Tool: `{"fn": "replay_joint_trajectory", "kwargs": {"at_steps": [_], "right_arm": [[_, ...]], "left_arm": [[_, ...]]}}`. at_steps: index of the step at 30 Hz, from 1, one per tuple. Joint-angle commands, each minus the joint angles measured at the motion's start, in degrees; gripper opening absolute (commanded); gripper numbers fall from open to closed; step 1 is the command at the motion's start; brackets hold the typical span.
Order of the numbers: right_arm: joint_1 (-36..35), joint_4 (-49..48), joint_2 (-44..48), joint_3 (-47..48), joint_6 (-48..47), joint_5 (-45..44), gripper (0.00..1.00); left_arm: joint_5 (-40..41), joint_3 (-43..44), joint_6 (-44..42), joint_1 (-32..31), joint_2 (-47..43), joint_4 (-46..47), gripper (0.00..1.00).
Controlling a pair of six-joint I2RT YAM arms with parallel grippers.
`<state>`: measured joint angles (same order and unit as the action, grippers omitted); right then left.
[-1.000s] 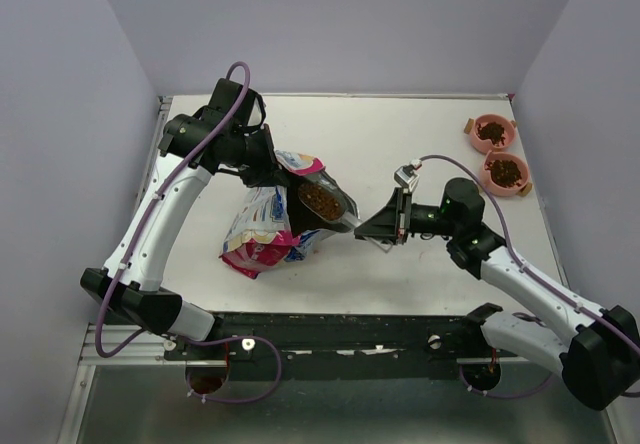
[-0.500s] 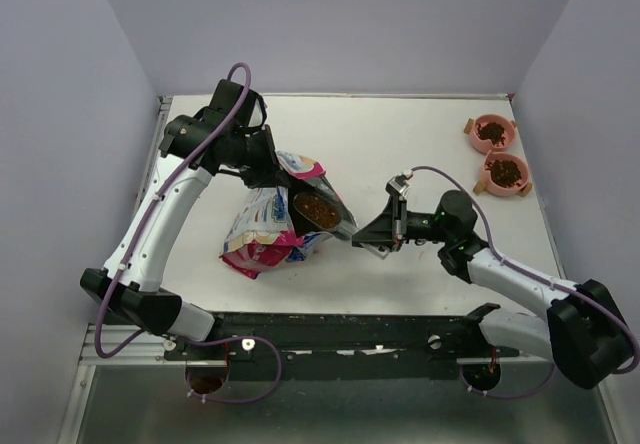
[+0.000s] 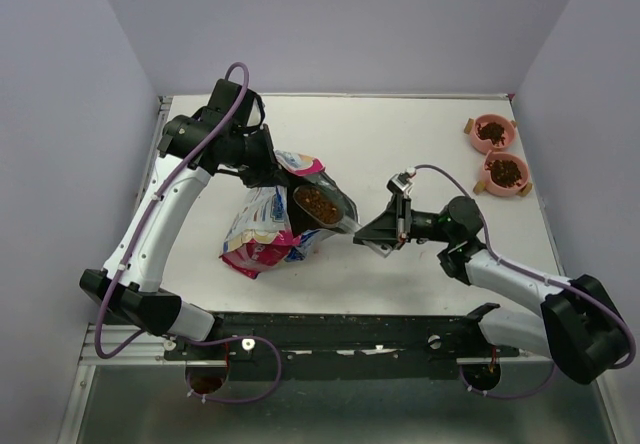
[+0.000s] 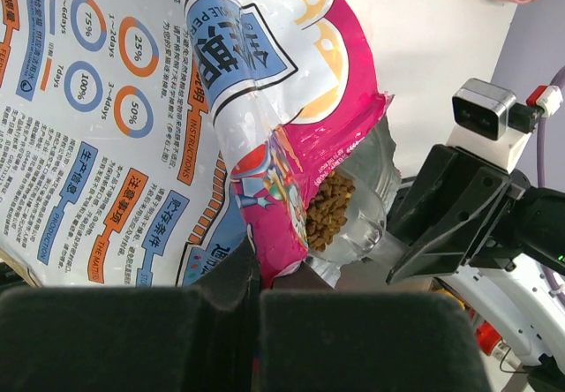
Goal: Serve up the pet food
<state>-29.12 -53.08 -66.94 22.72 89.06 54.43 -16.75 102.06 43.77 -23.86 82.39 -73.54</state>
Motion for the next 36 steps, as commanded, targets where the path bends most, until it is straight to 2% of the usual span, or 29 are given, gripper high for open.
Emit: {"fn": "replay_joint_trajectory", "kwargs": {"at_steps": [1,5,7,13,22,28,36], "right_arm": [[0.4,-2.9,3.5,-0.4,0.7,1.4,0.0],[0.4,11.4,8.1,3.9,-5.7,0.9,0.0],[0.4,14.1,9.6,5.3,-6.7,0.8,0.0],[0.5,12.6,10.9,7.7,-3.9,0.1,0.0],[2.8,11.6,8.0,13.7,-2.3,-2.3,0.0],[7.8,9.5,0.8,19.3,-1.1,0.3,0.0],[18.8,9.0,-6.4,27.1,0.5,3.7,0.0]], "left_arm": [[-3.8,2.2,2.3,-0.3,-3.9,6.4,0.0],[-1.8,2.1,2.4,-0.1,-4.4,6.4,0.0],[-1.1,2.0,2.6,0.0,-4.7,6.6,0.0],[0.3,1.9,2.9,0.7,-5.0,6.2,0.0],[-0.3,0.9,2.1,1.7,-5.5,6.2,0.0],[-1.3,-1.2,2.2,2.1,-6.0,7.4,0.0],[-1.7,-1.2,1.7,2.4,-6.2,7.7,0.0]]}}
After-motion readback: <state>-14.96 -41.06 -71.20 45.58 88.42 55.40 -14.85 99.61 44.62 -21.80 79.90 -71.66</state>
